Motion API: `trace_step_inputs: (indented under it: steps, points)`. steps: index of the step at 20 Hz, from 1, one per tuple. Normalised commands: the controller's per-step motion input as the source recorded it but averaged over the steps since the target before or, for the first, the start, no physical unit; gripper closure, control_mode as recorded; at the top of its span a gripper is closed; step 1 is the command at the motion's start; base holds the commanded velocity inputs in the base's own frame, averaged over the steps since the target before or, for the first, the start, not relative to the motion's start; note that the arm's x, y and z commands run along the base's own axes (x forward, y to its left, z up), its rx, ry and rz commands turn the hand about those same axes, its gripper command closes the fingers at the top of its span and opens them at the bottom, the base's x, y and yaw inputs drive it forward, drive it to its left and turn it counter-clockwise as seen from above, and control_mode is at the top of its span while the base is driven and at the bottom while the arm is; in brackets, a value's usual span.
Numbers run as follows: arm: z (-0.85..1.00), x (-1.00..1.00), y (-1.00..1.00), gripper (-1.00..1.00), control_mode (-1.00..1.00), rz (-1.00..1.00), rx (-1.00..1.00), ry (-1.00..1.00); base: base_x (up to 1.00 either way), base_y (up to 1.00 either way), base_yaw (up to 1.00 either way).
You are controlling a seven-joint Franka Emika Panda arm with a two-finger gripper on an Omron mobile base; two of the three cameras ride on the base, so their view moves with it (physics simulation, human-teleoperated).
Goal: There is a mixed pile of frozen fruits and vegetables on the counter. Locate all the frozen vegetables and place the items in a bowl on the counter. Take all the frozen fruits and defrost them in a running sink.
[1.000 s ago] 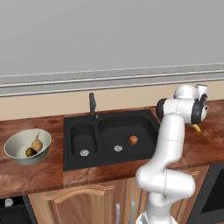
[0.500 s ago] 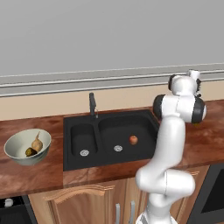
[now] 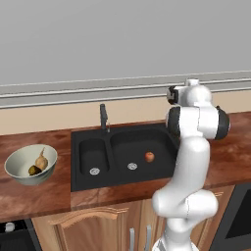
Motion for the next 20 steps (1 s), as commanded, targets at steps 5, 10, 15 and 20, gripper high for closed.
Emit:
trace_step_inputs:
  steps: [5,10,15,20]
  points:
    - [-0.22,0.07,1.00,1.00,-1.00,0.00,0.00,0.09,0.00,0.00,0.00]
    - [-0.34,0.22,1.00,1.00,-1.00,0.00,0.00,0.10,0.00,0.00,0.00]
    - [-0.57,0.44,0.88,1.00,-1.00,0.00,0.00,0.01,0.00,0.00,0.00]
    - [-0.65,0.54,0.70,1.00,-1.00,0.00,0.00,0.07,0.00,0.00,0.00]
